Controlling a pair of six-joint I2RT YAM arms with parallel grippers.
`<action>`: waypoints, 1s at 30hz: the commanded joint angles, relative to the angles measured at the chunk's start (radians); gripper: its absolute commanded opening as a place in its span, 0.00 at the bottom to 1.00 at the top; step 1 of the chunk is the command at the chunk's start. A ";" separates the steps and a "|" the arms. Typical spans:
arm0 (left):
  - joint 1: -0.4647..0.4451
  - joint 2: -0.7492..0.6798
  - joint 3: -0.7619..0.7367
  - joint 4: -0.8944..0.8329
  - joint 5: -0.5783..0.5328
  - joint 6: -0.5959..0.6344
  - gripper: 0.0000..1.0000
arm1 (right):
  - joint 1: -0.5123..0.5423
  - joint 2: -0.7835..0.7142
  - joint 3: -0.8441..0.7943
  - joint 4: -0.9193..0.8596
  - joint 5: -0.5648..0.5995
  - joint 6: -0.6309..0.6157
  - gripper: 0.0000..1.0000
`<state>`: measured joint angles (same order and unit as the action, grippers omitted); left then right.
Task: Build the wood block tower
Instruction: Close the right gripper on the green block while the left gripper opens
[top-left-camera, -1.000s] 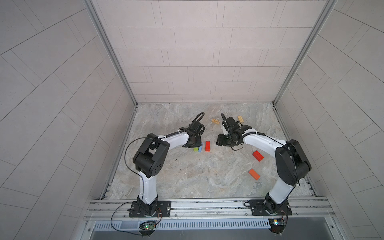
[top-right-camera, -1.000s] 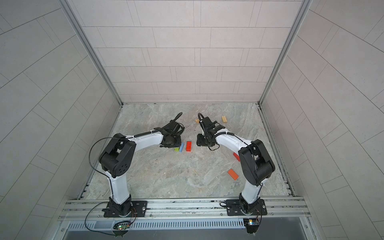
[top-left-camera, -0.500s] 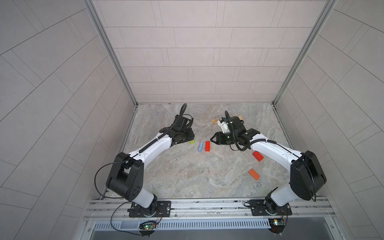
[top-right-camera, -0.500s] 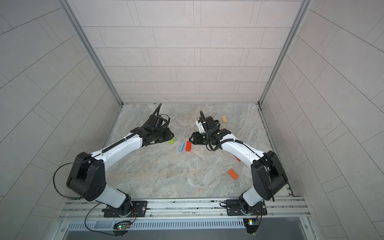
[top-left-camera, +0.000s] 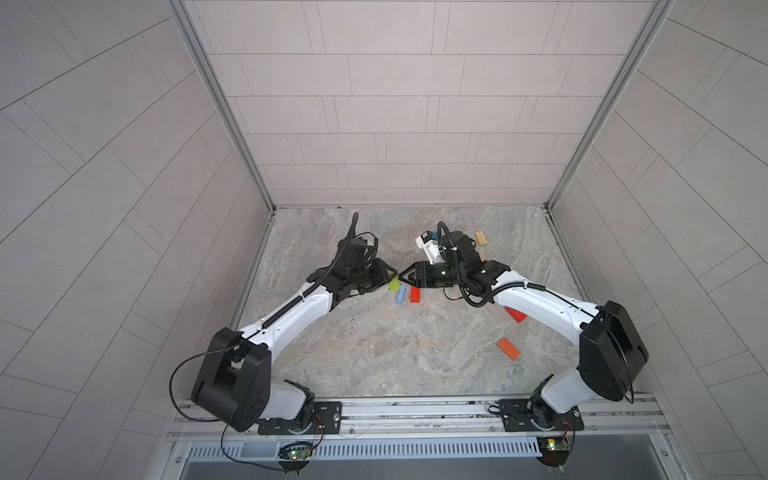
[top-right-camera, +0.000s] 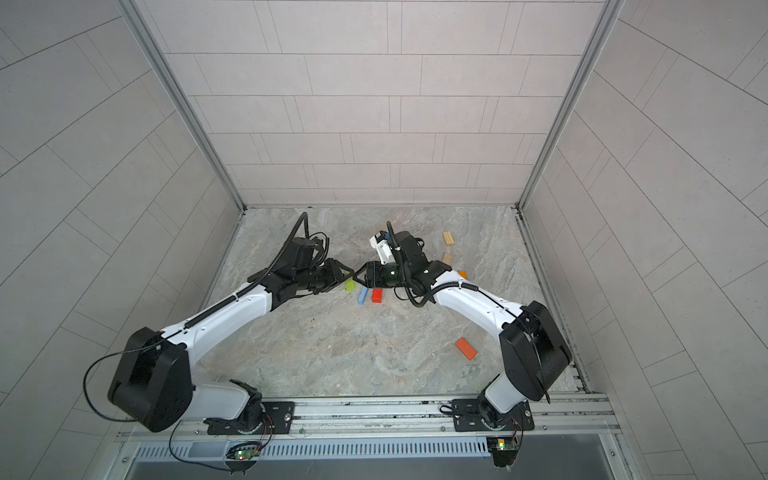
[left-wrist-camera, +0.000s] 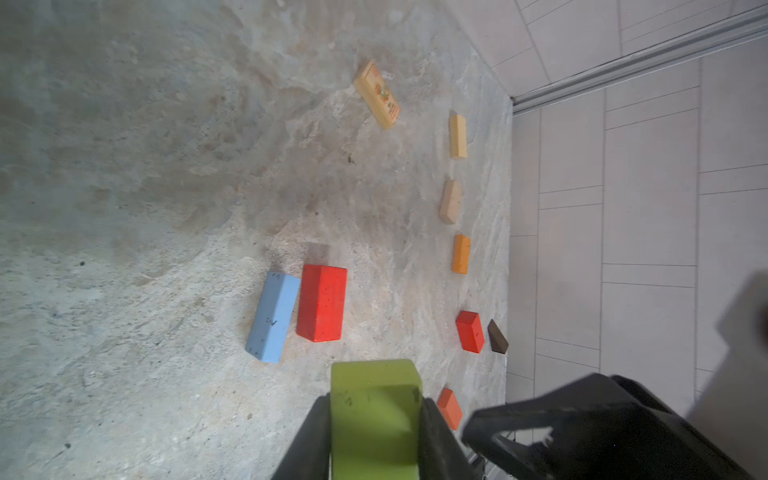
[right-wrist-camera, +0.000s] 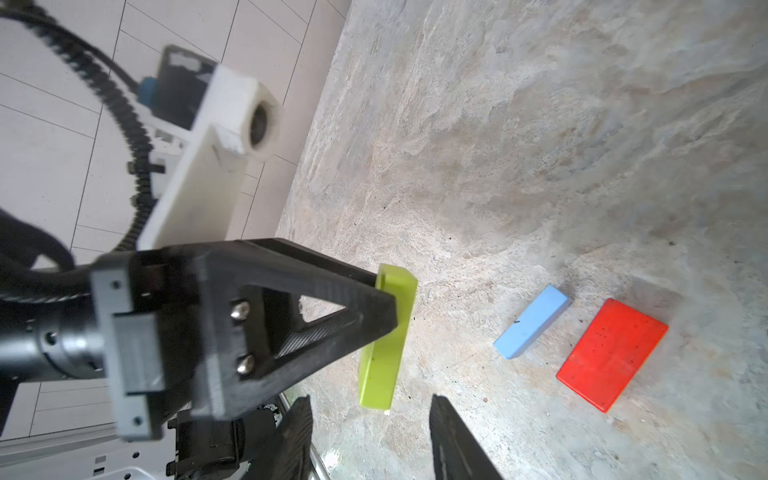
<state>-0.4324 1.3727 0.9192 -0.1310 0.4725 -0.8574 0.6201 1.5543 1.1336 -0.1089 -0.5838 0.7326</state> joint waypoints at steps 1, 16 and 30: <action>0.004 -0.006 -0.016 0.040 0.022 -0.020 0.27 | 0.015 0.030 0.029 0.001 -0.004 0.017 0.46; 0.006 -0.001 -0.028 0.080 0.053 -0.042 0.27 | 0.024 0.098 0.072 -0.003 -0.011 0.031 0.37; 0.006 -0.008 -0.060 0.128 0.075 -0.060 0.46 | 0.025 0.124 0.072 0.033 -0.007 0.067 0.05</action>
<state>-0.4229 1.3758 0.8669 -0.0376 0.5182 -0.9089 0.6365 1.6672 1.1896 -0.1009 -0.5980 0.7868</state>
